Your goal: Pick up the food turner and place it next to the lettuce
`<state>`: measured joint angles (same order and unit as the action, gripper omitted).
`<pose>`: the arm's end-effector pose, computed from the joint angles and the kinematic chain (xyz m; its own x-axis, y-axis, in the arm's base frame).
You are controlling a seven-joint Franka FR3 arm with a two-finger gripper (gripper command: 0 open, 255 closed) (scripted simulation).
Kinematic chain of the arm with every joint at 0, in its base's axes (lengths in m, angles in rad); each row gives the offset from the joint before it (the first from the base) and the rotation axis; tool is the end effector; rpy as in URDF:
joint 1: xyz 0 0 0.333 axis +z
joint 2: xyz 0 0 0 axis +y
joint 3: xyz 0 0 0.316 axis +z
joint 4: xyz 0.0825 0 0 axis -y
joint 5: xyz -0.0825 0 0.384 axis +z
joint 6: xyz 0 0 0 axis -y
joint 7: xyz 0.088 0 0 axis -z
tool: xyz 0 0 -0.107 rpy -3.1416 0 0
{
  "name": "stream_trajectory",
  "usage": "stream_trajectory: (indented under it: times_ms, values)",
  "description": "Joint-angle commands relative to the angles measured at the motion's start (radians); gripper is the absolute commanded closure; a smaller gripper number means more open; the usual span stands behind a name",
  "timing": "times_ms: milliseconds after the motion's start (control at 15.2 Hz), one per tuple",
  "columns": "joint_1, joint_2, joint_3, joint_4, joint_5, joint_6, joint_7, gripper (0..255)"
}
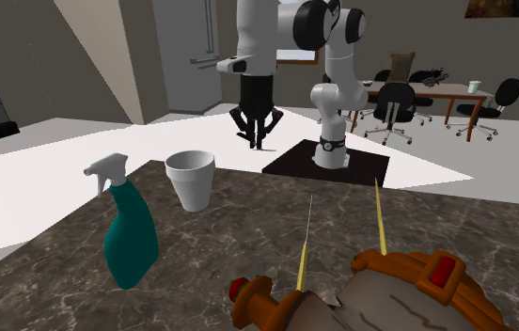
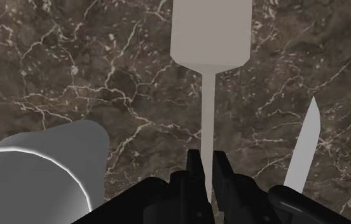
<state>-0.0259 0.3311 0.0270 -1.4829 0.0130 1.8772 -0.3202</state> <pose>0.6679 -0.0007 0.4915 0.9484 0.3101 0.0667 0.3108 -0.9505 -0.0004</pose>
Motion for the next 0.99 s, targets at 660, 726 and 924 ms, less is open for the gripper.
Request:
stream_trajectory:
  times_ms: [660,726,924]
  values:
    - [0.014,-0.017,0.006,0.116,-0.003,-0.133,0.022,255]
    - [0.026,-0.039,0.012,0.085,-0.006,-0.123,0.041,255]
    - [0.064,-0.097,0.033,0.002,-0.012,-0.098,0.1,255]
